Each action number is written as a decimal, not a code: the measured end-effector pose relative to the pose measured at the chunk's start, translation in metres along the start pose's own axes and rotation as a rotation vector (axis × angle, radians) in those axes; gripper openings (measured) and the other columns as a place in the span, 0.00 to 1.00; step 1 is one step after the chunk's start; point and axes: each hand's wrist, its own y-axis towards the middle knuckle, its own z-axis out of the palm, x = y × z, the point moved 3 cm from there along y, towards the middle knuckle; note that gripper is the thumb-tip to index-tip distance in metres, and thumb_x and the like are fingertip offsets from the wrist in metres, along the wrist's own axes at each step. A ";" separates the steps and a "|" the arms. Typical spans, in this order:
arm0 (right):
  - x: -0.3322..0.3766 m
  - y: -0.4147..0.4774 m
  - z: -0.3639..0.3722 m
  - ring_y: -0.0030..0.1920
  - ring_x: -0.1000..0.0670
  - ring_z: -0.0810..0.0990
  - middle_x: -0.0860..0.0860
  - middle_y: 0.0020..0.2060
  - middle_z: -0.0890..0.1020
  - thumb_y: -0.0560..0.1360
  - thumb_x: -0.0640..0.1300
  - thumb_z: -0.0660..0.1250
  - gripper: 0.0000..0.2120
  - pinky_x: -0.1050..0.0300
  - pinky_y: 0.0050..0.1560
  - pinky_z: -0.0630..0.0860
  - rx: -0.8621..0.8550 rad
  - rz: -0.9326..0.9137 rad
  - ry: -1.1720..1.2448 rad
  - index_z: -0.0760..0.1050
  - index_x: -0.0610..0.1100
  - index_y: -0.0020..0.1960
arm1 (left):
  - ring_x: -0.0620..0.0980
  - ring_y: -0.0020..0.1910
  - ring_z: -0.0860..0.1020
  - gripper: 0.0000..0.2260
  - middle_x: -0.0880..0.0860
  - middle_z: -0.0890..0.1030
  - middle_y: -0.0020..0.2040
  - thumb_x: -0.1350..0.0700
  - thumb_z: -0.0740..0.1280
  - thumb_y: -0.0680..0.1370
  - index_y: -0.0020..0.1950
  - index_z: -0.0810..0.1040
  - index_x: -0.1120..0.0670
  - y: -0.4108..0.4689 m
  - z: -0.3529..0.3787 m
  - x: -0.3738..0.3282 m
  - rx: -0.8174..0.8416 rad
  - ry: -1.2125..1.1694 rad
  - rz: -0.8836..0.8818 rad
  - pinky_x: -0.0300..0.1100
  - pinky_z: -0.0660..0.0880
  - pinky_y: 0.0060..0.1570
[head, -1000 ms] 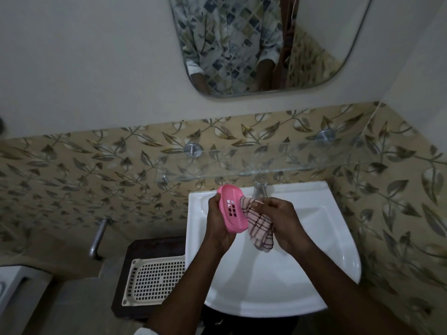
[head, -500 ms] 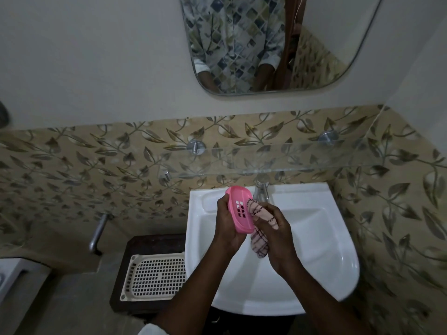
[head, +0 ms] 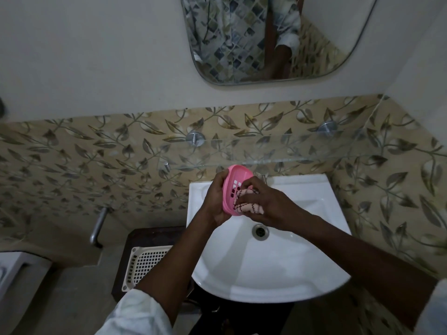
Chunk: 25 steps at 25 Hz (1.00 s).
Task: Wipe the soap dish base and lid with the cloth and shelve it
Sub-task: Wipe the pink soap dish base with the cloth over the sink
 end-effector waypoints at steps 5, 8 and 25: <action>-0.002 -0.004 0.003 0.52 0.40 0.80 0.41 0.56 0.80 0.69 0.41 0.76 0.11 0.49 0.47 0.80 -0.068 -0.157 -0.081 0.85 0.44 0.52 | 0.55 0.45 0.82 0.23 0.59 0.83 0.47 0.39 0.63 0.76 0.59 0.80 0.56 -0.001 0.002 0.002 -0.037 0.081 -0.042 0.46 0.78 0.45; -0.012 0.000 0.000 0.52 0.38 0.80 0.40 0.53 0.81 0.70 0.43 0.76 0.09 0.42 0.50 0.78 -0.146 -0.076 -0.168 0.85 0.43 0.50 | 0.54 0.43 0.81 0.21 0.57 0.83 0.46 0.40 0.59 0.79 0.56 0.81 0.55 -0.001 0.005 0.004 -0.025 0.065 -0.056 0.45 0.78 0.44; -0.021 0.000 0.001 0.47 0.39 0.79 0.42 0.49 0.79 0.71 0.41 0.75 0.12 0.47 0.43 0.76 -0.360 0.324 -0.405 0.81 0.44 0.54 | 0.54 0.44 0.80 0.19 0.57 0.84 0.43 0.41 0.60 0.78 0.54 0.81 0.54 0.010 0.019 0.012 -0.019 0.075 -0.096 0.46 0.78 0.44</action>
